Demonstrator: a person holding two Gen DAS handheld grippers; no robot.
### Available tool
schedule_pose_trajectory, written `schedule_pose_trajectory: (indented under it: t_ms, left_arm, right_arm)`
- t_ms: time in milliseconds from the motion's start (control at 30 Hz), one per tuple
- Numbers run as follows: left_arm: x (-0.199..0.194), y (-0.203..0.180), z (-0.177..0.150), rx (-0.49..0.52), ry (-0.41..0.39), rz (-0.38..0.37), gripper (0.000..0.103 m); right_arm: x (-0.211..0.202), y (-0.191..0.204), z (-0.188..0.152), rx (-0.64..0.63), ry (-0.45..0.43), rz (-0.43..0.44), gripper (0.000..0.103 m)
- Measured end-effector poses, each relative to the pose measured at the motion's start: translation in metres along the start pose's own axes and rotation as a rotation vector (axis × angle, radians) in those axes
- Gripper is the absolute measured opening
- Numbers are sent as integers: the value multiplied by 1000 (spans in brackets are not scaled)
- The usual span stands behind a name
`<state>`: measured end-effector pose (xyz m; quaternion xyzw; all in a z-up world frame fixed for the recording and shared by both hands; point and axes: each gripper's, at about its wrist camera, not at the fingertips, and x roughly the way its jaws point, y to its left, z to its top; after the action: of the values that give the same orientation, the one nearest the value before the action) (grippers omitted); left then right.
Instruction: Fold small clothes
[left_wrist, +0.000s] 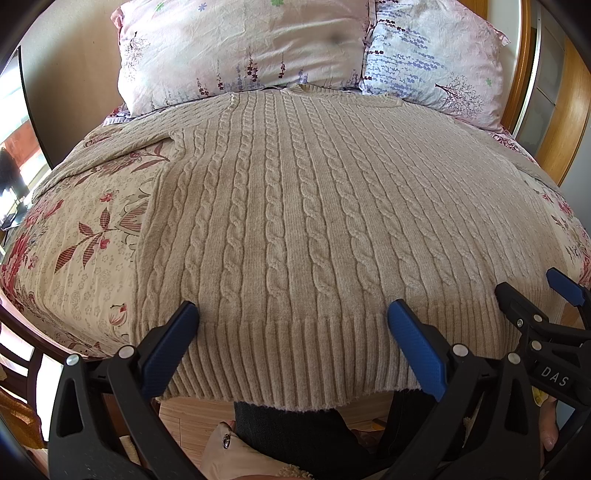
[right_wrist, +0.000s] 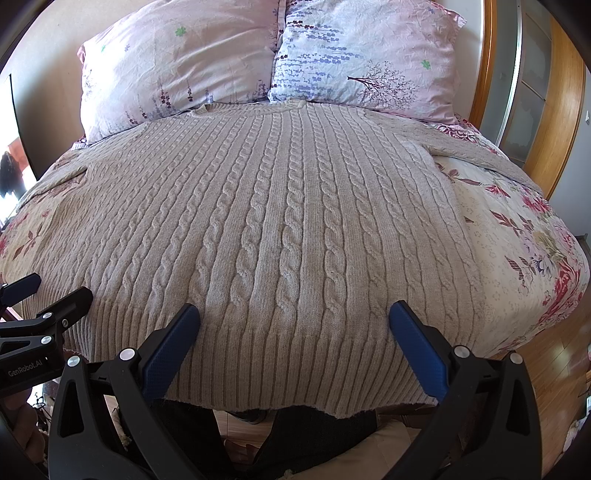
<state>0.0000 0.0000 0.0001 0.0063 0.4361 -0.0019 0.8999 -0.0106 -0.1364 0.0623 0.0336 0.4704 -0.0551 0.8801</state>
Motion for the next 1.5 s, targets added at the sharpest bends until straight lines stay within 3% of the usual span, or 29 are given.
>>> schedule_pose_trajectory:
  t_ms: [1233,1500]
  left_arm:
    - [0,0,0,2,3,1,101]
    - [2,0,1,27,28,-8,101]
  right_arm:
    - [2,0,2,-2,2,0,102]
    - [8,-4,7,-58,-6,47,102]
